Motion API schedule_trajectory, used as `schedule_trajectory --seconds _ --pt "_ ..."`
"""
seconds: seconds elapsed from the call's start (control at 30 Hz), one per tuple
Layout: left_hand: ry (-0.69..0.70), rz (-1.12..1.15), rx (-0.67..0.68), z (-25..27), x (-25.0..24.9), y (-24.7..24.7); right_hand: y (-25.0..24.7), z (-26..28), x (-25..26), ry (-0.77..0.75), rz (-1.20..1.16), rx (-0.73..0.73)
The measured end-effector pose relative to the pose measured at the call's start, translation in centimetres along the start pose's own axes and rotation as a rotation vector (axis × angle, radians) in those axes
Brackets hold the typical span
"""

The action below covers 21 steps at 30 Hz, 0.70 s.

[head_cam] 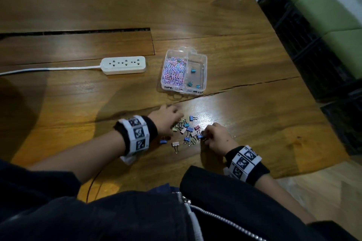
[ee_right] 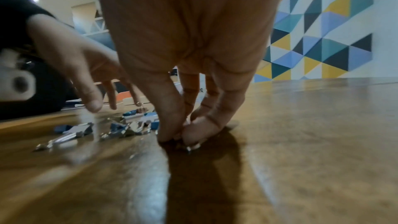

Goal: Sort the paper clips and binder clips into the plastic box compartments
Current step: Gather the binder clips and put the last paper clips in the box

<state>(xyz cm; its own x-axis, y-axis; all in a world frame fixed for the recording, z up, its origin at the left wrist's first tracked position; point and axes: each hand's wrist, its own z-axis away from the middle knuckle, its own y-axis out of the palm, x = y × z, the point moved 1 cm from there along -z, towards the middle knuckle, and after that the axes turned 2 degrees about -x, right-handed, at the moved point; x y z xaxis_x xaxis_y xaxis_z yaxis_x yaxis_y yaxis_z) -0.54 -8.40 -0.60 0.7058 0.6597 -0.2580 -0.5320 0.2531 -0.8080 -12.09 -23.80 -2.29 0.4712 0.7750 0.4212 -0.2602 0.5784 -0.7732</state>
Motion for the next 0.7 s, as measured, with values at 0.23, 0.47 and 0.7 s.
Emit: schedule_trajectory --seconds 0.23,0.47,0.7 --pt "0.030 -0.089 -0.206 0.5 -1.8 2.9 -1.6 -1.4 -0.5 0.073 -0.114 0.027" --pt "-0.021 0.109 -0.138 -0.3 -0.9 2.0 -7.7 -5.0 3.5 0.004 -0.458 -0.198" --pt "0.012 0.136 -0.109 -0.9 -1.1 1.6 -8.4 -7.8 5.7 -0.022 -0.394 -0.326"
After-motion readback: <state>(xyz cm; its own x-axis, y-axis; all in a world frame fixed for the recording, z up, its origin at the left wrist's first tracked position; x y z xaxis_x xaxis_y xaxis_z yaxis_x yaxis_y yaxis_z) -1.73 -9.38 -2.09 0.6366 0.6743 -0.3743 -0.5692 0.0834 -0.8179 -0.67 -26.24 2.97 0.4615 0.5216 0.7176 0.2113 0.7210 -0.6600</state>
